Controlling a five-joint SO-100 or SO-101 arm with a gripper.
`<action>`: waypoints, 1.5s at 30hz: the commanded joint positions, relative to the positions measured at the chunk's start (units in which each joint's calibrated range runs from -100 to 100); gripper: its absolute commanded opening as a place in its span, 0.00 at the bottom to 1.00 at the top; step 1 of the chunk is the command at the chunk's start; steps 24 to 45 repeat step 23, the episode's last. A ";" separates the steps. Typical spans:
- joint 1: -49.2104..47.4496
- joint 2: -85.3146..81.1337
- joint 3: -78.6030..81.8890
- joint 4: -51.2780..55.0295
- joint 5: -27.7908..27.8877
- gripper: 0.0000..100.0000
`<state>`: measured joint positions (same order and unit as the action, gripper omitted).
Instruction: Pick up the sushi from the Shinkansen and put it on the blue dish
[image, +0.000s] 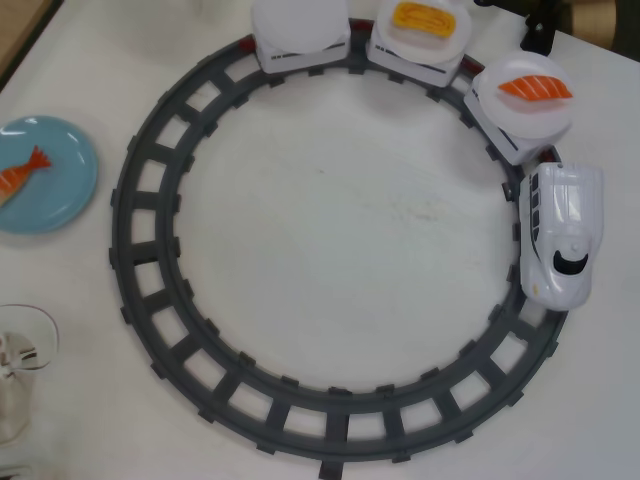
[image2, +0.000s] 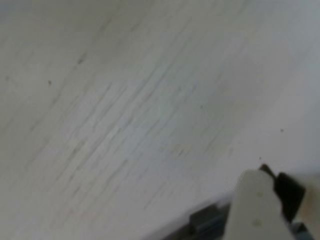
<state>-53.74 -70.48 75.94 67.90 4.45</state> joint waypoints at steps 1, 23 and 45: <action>0.13 -0.49 -1.01 -0.77 -0.06 0.03; 0.57 -0.49 -1.10 -0.77 -0.06 0.03; 0.57 -0.49 -1.10 -0.77 -0.06 0.03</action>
